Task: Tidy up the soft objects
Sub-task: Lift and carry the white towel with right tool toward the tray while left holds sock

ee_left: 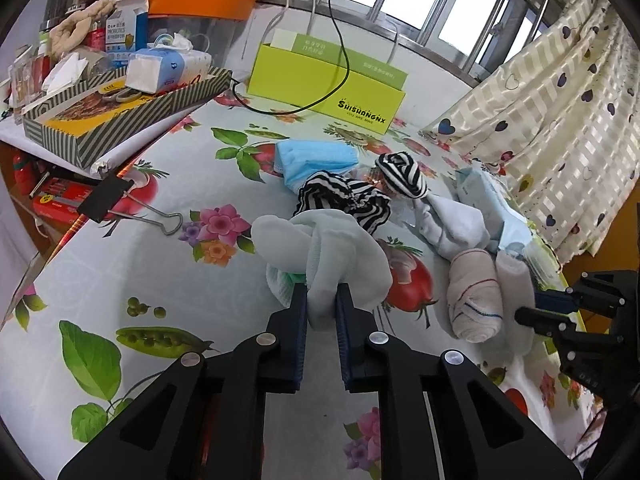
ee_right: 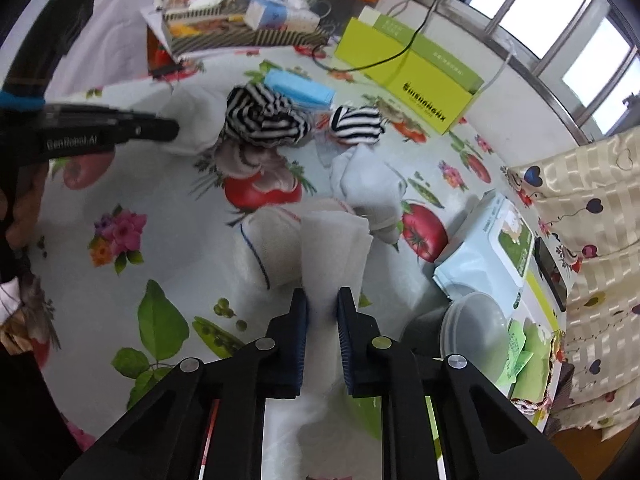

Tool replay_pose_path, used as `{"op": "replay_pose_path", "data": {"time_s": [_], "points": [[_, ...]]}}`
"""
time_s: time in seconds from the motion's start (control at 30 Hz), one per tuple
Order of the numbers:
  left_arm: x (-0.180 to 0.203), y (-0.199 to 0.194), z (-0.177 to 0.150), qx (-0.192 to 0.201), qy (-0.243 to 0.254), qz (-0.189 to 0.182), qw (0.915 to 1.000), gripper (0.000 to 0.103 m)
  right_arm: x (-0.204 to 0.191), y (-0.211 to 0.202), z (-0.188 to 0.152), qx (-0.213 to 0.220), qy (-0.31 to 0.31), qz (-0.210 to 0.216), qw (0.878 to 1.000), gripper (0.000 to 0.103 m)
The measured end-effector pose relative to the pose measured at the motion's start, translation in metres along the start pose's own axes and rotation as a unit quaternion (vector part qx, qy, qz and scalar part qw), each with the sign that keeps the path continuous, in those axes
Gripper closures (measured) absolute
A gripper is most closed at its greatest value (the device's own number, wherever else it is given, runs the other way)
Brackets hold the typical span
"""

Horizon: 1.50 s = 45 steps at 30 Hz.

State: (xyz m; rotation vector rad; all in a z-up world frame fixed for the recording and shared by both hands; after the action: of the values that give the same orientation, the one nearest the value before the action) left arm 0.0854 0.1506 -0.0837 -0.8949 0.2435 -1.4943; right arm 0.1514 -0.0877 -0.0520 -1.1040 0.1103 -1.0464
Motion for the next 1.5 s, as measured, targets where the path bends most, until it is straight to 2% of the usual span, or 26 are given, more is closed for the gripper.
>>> {"op": "replay_pose_path", "data": {"time_s": [0.2,0.5,0.73,1.5], "points": [[0.008,-0.011,0.002,0.012,0.003,-0.008,0.9999,0.089,0.009,-0.020,0.003,0.042,0.035,0.009,0.998,0.090],[0.035,-0.035,0.008,0.037,0.025,-0.027,0.9986,0.089,0.017,-0.053,0.007,0.116,0.100,0.045,0.987,0.090],[0.061,-0.042,0.007,0.039,0.049,-0.039,0.9973,0.089,0.016,-0.061,0.001,0.138,0.119,0.062,0.981,0.090],[0.145,-0.049,0.008,0.049,0.129,-0.062,0.9885,0.089,0.049,-0.102,-0.020,0.200,0.172,0.054,0.963,0.090]]}}
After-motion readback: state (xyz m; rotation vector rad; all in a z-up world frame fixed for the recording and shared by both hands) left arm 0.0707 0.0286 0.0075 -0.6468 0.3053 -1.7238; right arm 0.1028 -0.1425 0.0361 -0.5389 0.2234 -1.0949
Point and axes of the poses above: each gripper's, at about its wrist camera, not at the fingertips, and y roughly the way its jaws point, x to its right, z to its top, the point moved 6 cm from there along y, roughly the way its jaws point, and after that the axes turned 4 degrees about -z, right-handed, at the moved point
